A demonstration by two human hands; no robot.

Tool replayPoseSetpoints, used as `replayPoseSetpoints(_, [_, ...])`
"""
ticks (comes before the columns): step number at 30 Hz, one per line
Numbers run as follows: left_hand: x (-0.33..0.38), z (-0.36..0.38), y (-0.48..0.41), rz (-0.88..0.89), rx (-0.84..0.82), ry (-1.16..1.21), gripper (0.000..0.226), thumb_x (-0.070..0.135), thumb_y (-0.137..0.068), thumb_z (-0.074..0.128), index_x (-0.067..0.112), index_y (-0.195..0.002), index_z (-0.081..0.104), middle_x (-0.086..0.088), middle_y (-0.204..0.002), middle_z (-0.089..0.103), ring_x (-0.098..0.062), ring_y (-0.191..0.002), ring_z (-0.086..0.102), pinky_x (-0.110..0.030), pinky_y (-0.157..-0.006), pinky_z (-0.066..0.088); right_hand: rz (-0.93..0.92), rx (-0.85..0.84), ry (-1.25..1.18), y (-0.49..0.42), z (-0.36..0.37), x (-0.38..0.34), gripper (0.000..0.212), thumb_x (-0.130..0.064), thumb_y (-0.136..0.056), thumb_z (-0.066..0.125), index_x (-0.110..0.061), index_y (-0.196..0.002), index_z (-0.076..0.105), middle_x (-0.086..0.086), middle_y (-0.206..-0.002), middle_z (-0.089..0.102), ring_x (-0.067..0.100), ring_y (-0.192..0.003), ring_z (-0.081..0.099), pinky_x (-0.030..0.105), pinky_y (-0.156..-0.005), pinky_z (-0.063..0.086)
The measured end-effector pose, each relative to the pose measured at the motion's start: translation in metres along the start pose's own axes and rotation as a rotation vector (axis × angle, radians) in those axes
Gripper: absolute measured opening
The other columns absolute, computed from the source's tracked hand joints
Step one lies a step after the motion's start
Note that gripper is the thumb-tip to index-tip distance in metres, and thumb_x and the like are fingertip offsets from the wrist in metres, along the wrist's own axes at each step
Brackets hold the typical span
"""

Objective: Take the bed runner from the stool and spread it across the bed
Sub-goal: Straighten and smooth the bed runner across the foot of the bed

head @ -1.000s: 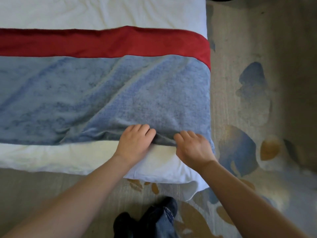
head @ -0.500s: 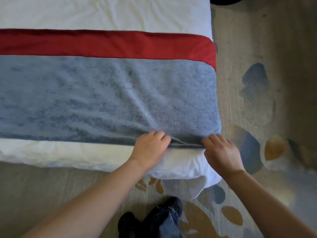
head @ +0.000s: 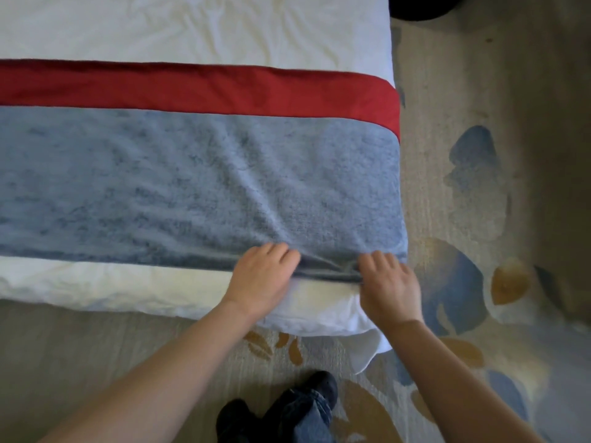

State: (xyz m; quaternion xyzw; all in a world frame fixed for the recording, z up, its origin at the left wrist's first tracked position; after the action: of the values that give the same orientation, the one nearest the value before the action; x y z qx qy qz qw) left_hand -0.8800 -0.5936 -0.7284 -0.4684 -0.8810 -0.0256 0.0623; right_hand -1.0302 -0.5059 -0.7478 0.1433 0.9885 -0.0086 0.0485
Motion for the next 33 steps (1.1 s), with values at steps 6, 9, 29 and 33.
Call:
replayPoseSetpoints(6, [-0.068,-0.011,0.032,-0.161,-0.054,-0.142,0.027,0.002,-0.053,0.076,0.011,-0.073,0.061,-0.004,-0.07,0.058,-0.025,-0.062,0.057,-0.031,-0.048,0.044,-0.304,0.091,-0.081,-0.031,-0.006,-0.108,0.038,0.006,-0.037,0.071,-0.014,-0.065,0.055,0.002,-0.059,0.049,0.022,-0.048,0.043,0.024,-0.044,0.021])
replayPoseSetpoints(9, [-0.1,-0.009,0.048,-0.225,-0.091,-0.164,0.024,0.001,-0.056,0.074,0.01,-0.074,0.062,-0.007,-0.069,0.058,-0.03,-0.061,0.058,-0.032,-0.045,0.044,-0.28,0.094,-0.09,-0.043,-0.001,-0.14,0.034,0.007,-0.037,0.072,-0.013,-0.058,0.054,0.003,-0.054,0.047,0.021,-0.044,0.042,0.023,-0.042,0.019])
replayPoseSetpoints(29, [-0.25,-0.026,0.148,-0.189,-0.122,-0.295,0.032,0.001,-0.041,0.085,0.01,-0.063,0.063,-0.006,-0.055,0.054,-0.027,-0.046,0.055,-0.027,-0.041,0.04,-0.272,0.032,0.072,-0.056,0.016,-0.298,0.045,0.013,-0.021,0.075,-0.012,-0.048,0.049,0.002,-0.045,0.04,0.018,-0.04,0.025,0.017,-0.041,0.012])
replayPoseSetpoints(33, [-0.251,-0.024,0.153,-0.101,-0.11,-0.262,0.036,-0.001,-0.03,0.083,0.01,-0.053,0.058,-0.004,-0.048,0.047,-0.023,-0.037,0.048,-0.023,-0.04,0.032,-0.201,-0.046,0.028,-0.047,0.03,-0.3,0.046,0.015,-0.022,0.076,-0.012,-0.046,0.046,0.002,-0.044,0.038,0.017,-0.042,0.021,0.014,-0.044,0.001])
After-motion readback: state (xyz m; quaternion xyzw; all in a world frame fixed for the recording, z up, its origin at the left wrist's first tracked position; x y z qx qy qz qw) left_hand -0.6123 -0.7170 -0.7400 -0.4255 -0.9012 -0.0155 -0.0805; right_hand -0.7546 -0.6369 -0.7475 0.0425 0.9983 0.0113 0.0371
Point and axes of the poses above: each hand's wrist, its own y-axis away from the middle knuckle, its own z-axis out of the palm, x = y × z, the point moved 7 cm from there along -y, towards the middle knuckle
